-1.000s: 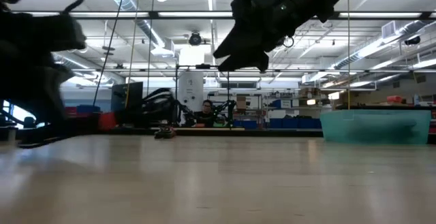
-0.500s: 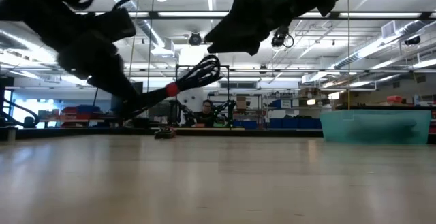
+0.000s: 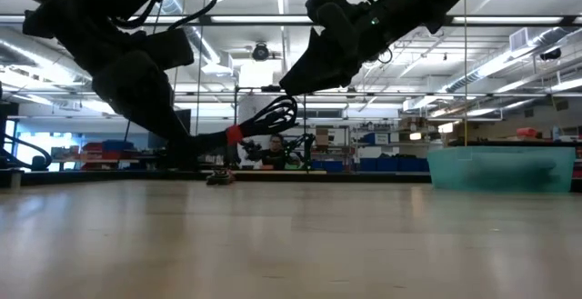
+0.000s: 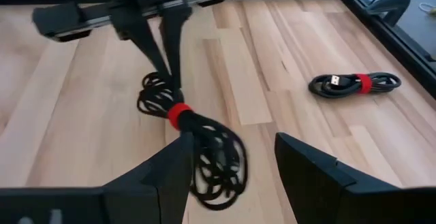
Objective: Pick and place USB-C Cables
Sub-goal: Put the bottom black charger cable into the bin
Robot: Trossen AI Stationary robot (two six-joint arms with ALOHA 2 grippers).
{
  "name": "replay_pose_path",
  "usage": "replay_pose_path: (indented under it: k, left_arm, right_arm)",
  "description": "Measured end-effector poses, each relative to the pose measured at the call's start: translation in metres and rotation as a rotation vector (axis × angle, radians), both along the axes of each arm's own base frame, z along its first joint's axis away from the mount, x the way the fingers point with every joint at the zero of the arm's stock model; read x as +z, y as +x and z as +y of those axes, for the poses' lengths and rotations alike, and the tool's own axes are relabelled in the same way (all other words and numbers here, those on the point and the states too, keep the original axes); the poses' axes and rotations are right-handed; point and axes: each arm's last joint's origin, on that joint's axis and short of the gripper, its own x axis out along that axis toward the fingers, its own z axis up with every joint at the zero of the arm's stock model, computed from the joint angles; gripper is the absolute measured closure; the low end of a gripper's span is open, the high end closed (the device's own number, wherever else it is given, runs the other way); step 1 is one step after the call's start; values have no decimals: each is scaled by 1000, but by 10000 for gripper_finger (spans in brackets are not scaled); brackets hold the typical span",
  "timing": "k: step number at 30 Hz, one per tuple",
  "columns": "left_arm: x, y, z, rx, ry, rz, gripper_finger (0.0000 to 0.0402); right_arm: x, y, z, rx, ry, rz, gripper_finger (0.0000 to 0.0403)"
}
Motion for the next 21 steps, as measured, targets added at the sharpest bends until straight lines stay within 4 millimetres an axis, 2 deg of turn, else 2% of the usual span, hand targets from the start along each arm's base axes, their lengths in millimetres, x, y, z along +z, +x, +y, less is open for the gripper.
replay_pose_path:
  k: [7,21]
  left_arm:
    - [1,0,-1,8,19,-9,386]
    - [9,6,-7,-31,31,-111,386]
  right_arm:
    - [0,0,-5,3,97,-6,190]
    - [-2,-1,-10,-30,101,8,200]
